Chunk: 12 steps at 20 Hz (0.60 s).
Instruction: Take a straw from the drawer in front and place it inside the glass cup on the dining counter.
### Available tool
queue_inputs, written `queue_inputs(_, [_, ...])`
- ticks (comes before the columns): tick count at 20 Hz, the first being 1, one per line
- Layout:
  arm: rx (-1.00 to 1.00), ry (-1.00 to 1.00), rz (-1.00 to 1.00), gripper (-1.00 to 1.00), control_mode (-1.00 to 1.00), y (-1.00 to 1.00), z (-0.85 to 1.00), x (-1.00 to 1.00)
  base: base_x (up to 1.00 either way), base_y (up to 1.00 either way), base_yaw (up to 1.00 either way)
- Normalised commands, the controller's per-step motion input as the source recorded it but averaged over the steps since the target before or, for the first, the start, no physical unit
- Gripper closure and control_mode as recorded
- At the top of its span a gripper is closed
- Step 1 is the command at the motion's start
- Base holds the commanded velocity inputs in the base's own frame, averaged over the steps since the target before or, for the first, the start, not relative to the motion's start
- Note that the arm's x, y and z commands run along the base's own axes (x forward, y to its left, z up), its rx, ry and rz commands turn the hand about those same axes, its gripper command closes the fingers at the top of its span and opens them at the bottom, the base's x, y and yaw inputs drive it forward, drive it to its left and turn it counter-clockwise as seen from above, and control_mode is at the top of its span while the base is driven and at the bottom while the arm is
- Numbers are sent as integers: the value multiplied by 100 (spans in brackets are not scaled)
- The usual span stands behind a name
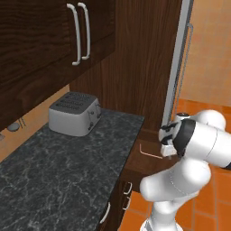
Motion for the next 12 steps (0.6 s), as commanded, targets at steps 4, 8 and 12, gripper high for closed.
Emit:
queue_inputs(4, [-4, 0, -3, -100, -100, -3, -36, -1, 0, 0, 0])
queue_inputs(8, [-14, 0, -11, -100, -100, -33, -18, -23, 0, 0, 0])
queue_inputs(12, [-15, 0, -13, -100, -100, -72, -6, -32, 0, 0, 0])
